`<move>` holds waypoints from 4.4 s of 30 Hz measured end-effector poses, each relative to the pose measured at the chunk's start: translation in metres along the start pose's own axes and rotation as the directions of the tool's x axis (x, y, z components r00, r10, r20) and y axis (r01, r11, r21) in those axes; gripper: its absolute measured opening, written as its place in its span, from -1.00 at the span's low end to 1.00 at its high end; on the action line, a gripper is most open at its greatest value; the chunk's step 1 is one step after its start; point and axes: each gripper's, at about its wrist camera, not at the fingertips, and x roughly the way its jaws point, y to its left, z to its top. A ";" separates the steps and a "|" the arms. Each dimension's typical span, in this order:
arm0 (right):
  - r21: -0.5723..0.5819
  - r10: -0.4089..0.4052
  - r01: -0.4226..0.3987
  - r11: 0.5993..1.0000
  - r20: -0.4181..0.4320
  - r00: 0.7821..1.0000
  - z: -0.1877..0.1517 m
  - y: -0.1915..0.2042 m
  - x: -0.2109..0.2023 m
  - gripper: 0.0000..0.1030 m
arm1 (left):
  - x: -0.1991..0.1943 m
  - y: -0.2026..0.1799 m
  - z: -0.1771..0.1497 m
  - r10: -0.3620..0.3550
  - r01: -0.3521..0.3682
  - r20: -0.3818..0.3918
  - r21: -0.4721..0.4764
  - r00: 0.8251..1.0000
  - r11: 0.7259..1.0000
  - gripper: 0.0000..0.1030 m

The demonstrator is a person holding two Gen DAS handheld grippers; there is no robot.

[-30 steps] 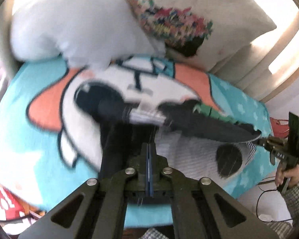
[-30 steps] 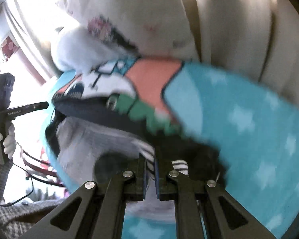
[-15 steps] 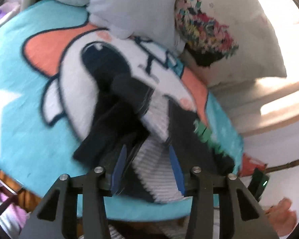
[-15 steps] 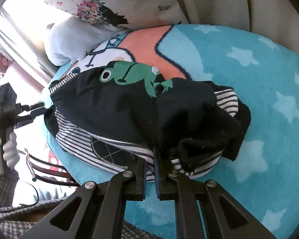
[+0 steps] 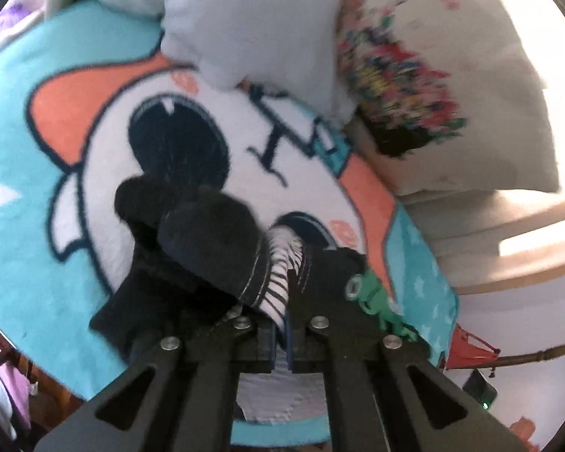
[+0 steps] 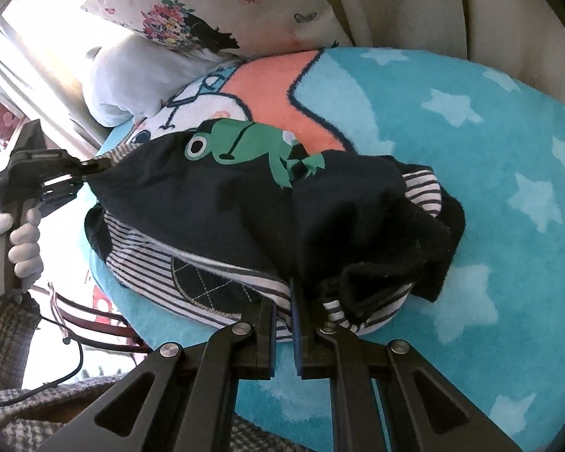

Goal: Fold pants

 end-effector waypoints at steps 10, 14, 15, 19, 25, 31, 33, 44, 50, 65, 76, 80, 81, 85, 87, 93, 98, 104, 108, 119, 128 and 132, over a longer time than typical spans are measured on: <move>0.058 0.039 -0.036 0.998 -0.059 0.997 -0.019 -0.010 0.017 -0.82 | 0.027 0.063 -0.052 0.099 -0.108 -0.094 -0.087 0.991 0.990 -0.88; 0.067 0.071 -0.068 0.995 -0.041 0.997 -0.016 -0.012 -0.006 -0.69 | 0.011 0.061 -0.051 0.069 -0.074 -0.090 -0.059 0.994 0.995 -0.66; 0.065 0.070 -0.068 0.996 -0.029 0.997 -0.015 -0.013 -0.015 -0.58 | 0.005 0.061 -0.051 0.061 -0.066 -0.087 -0.052 0.994 0.996 -0.64; 0.078 -0.011 0.006 0.997 0.073 0.997 -0.014 -0.027 -0.051 0.12 | -0.018 0.068 -0.061 0.040 -0.042 -0.088 -0.026 0.995 0.999 -0.55; 0.218 -0.037 0.004 0.976 0.148 0.988 -0.011 -0.062 -0.059 0.19 | -0.038 0.090 -0.081 0.087 -0.091 -0.102 -0.037 0.991 0.995 -0.51; 0.242 0.029 -0.054 0.969 0.105 0.994 0.000 -0.061 -0.027 -0.21 | -0.042 0.083 -0.084 0.072 -0.075 -0.080 -0.040 0.994 0.996 -0.51; 0.169 -0.016 0.002 0.986 0.082 0.997 0.007 -0.043 -0.029 -0.71 | -0.047 0.074 -0.083 0.074 -0.075 -0.056 -0.013 0.996 0.997 -0.51; 0.197 -0.115 0.101 0.975 0.064 0.991 0.029 -0.067 -0.024 -0.39 | -0.051 0.062 -0.088 0.124 -0.123 -0.021 0.052 0.992 0.991 -0.51; 0.335 0.024 -0.075 0.939 0.155 0.988 0.019 -0.089 -0.021 0.42 | -0.053 0.067 -0.088 0.141 -0.140 -0.014 0.039 0.990 0.989 -0.51; 0.384 0.000 -0.082 0.920 0.209 0.978 0.037 -0.091 -0.023 -0.68 | -0.063 0.044 -0.067 0.171 -0.175 0.048 0.102 0.984 0.979 -0.48; 0.383 -0.096 0.043 0.923 0.120 0.988 0.031 -0.109 -0.002 -0.57 | -0.001 -0.017 -0.015 0.177 -0.194 0.093 0.221 0.980 0.956 -0.34; 0.426 -0.073 0.007 0.905 0.139 0.988 0.027 -0.122 -0.001 -0.14 | 0.045 0.013 -0.008 0.275 -0.272 -0.008 0.120 0.962 0.955 -0.36; 0.432 -0.064 -0.009 0.902 0.155 0.986 0.026 -0.125 -0.003 -0.02 | 0.049 0.021 -0.008 0.263 -0.261 -0.011 0.101 0.965 0.960 -0.37; 0.485 -0.108 -0.026 0.874 0.247 0.963 0.018 -0.136 -0.036 0.05 | 0.044 0.019 -0.002 0.235 -0.232 -0.018 0.096 0.972 0.968 -0.37; 0.523 -0.152 -0.036 0.851 0.311 0.938 0.012 -0.140 -0.058 0.12 | 0.034 0.015 0.000 0.213 -0.211 -0.015 0.084 0.977 0.974 -0.37; 0.438 -0.051 -0.143 0.887 0.400 0.915 0.024 -0.111 -0.080 -0.18 | -0.026 -0.001 -0.023 0.174 -0.183 0.081 0.121 0.981 0.976 -0.33; 0.350 0.108 -0.208 0.913 0.284 0.953 0.036 -0.069 -0.022 -0.18 | -0.044 -0.003 -0.052 0.220 -0.236 0.109 0.156 0.969 0.959 -0.29; 0.480 0.028 -0.127 0.868 0.210 0.977 0.026 -0.094 0.018 -0.22 | -0.063 0.021 -0.073 0.266 -0.274 0.094 0.077 0.959 0.959 -0.28; 0.482 -0.006 -0.064 0.874 0.143 0.990 0.035 -0.088 0.021 -0.18 | -0.077 0.041 -0.078 0.267 -0.273 0.119 0.040 0.956 0.961 -0.27; 0.361 -0.300 0.281 0.889 -0.004 0.954 0.060 -0.028 0.050 0.79 | -0.107 0.099 -0.052 0.225 -0.219 0.136 -0.060 0.965 0.974 -0.26; 0.325 -0.476 0.465 0.824 -0.050 0.878 0.059 -0.006 0.073 0.99 | -0.130 0.128 -0.020 0.209 -0.203 0.163 -0.052 0.964 0.978 -0.24; 0.342 -0.508 0.476 0.810 0.007 0.861 0.051 -0.005 0.072 0.99 | -0.132 0.147 -0.019 0.219 -0.210 0.140 -0.079 0.966 0.974 -0.23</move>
